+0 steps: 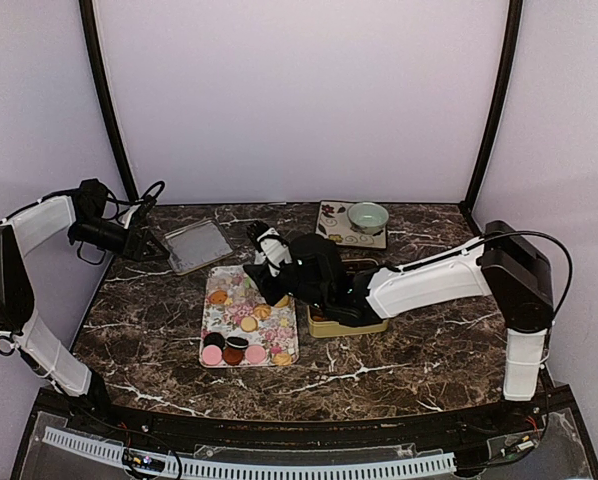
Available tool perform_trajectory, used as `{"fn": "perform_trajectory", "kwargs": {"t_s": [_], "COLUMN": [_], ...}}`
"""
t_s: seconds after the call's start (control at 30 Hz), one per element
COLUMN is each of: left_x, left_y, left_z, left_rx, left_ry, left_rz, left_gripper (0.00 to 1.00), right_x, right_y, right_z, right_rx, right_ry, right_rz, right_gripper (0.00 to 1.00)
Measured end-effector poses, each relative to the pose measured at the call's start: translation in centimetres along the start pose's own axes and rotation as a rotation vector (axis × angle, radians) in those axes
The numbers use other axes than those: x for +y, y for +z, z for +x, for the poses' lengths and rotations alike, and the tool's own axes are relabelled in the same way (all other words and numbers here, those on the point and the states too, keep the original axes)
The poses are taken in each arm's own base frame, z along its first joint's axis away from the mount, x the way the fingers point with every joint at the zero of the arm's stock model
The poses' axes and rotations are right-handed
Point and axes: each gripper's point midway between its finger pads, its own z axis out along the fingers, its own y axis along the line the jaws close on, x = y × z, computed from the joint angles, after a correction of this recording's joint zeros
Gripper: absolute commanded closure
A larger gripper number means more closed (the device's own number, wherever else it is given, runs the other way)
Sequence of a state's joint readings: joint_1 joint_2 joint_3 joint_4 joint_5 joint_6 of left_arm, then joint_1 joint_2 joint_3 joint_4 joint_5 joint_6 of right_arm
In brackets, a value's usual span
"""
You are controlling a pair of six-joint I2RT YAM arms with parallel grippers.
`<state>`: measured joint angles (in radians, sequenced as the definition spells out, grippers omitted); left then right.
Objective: Pack the cookies
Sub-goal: Position the fake cookies on the plate.
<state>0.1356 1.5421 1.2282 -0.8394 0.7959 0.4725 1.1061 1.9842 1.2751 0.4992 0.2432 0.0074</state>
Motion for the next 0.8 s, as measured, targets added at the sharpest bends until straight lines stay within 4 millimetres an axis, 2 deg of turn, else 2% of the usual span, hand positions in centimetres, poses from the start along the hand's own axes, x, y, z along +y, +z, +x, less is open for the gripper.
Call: {"fn": "perform_trajectory", "kwargs": {"t_s": [0.27,0.57,0.8], "left_x": [0.0,0.0,0.0], "left_y": [0.0,0.0,0.0], "left_z": [0.0,0.0,0.0], "left_rx": [0.0,0.0,0.001], "left_ry": [-0.001,-0.001,-0.001], "left_rz": [0.0,0.001,0.001], "left_gripper": [0.09,0.09,0.09], "right_x": [0.0,1.7,1.7], "right_y": [-1.9,-2.3,-3.2], "right_z": [0.4,0.4,0.8], "right_rx": [0.011,0.014,0.023], "right_ry": [0.015,0.021,0.028], "right_rz": [-0.013,-0.046,-0.046], "right_gripper": [0.66,0.62,0.61]}}
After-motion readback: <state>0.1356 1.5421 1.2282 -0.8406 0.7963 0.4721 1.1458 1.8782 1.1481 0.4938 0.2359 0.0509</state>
